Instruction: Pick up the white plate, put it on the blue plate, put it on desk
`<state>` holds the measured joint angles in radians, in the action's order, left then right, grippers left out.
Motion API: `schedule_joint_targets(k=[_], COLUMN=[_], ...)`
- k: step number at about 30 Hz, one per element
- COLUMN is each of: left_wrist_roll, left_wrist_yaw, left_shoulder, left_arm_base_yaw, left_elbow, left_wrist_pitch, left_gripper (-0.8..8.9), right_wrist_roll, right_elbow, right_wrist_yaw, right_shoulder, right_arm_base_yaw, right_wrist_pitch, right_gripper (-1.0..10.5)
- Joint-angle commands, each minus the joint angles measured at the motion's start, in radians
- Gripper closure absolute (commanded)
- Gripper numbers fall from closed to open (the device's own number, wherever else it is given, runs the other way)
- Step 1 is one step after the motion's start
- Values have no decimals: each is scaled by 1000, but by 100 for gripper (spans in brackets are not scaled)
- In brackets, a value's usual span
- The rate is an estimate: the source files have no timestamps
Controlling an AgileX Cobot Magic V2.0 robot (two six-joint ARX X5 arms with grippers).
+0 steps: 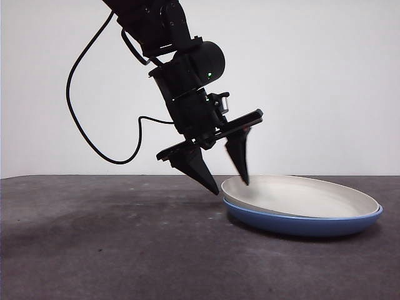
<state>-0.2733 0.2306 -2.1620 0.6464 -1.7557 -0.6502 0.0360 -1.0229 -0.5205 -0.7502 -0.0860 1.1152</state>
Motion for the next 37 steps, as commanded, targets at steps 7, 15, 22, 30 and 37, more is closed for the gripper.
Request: schedule_joint_targets(k=[7, 15, 22, 30, 37], left_wrist_roll=[61, 146, 154, 198, 262], left_wrist_yaw=[-2, -2, -2, -2, 7], left_shoulder=[-26, 3, 182, 402, 658], left_arm_base_yaw=[15, -13, -65, -167, -228], left_elbow=[-133, -335, -341, -326, -73], left_wrist_pitch=[-108, -330, -326, -394, -397], left_gripper=[436, 438, 439, 439, 439], right_wrist_roll=[-10, -10, -10, -10, -10], right_elbow=[-20, -20, -20, -20, -20], right_wrist_yaw=[2, 12, 29, 29, 31], right_shoulder=[-4, -4, -5, -5, -5], right_arm_base_yaw=[-4, -4, -4, -4, -4], right_wrist_pitch=[-11, -11, -11, -12, -12], right_gripper=[544, 544, 544, 544, 544])
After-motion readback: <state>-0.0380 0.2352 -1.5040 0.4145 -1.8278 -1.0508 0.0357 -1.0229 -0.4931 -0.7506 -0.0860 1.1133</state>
